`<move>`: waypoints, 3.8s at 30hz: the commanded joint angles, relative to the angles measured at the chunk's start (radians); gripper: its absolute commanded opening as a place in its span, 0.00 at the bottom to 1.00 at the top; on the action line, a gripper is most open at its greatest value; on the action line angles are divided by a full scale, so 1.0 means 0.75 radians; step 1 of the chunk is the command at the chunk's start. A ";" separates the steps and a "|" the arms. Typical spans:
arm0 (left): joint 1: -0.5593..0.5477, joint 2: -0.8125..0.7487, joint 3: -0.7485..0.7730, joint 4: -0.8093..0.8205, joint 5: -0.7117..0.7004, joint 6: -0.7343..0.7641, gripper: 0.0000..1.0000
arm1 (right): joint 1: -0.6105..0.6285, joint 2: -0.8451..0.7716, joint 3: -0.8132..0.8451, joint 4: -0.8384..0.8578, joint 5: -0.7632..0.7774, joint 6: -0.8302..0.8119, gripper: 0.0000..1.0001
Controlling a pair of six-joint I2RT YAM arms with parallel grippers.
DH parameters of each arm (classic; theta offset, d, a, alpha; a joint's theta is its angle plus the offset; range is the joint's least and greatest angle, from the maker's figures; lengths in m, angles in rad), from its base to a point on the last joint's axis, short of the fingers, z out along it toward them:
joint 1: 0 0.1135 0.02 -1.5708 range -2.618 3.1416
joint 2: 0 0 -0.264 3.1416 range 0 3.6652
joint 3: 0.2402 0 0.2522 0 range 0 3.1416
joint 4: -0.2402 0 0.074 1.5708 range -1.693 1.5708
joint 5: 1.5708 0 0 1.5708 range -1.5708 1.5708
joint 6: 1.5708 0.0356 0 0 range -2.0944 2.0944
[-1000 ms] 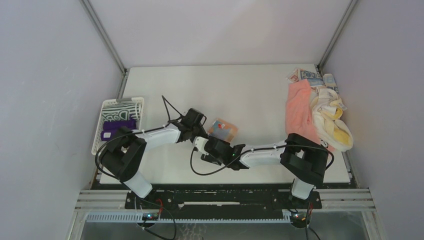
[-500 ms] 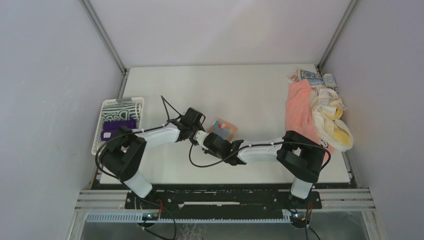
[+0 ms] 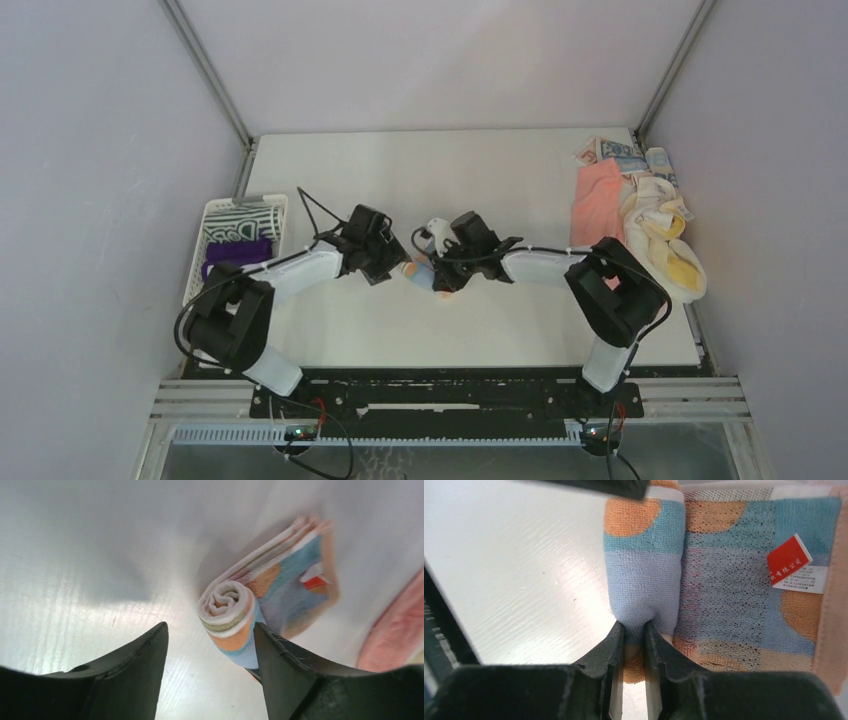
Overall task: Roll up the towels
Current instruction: Roll the towel at the center of the board.
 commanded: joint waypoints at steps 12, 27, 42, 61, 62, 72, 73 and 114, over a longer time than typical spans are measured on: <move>-0.046 -0.167 -0.104 0.199 0.079 -0.122 0.76 | -0.465 0.411 -0.163 0.487 -1.034 0.838 0.12; -0.141 0.045 -0.054 0.322 0.110 -0.181 0.70 | -0.559 0.523 -0.256 0.587 -0.969 0.974 0.14; -0.186 0.247 -0.007 0.294 0.096 -0.139 0.48 | -0.432 0.084 -0.229 0.226 -0.608 0.658 0.34; -0.195 0.284 0.021 0.210 0.102 -0.080 0.49 | 0.330 -0.288 -0.032 -0.257 0.928 0.144 0.54; -0.195 0.287 0.023 0.207 0.102 -0.079 0.49 | 0.344 -0.257 -0.016 -0.263 0.959 0.134 0.54; -0.197 0.303 0.046 0.196 0.118 -0.068 0.50 | 0.455 -0.027 0.043 -0.275 1.165 0.062 0.48; -0.197 0.304 0.048 0.193 0.117 -0.067 0.50 | 0.469 -0.011 0.044 -0.276 1.185 0.056 0.47; -0.197 0.244 0.007 0.251 0.139 -0.113 0.56 | 0.526 0.176 0.105 -0.427 1.228 0.181 0.09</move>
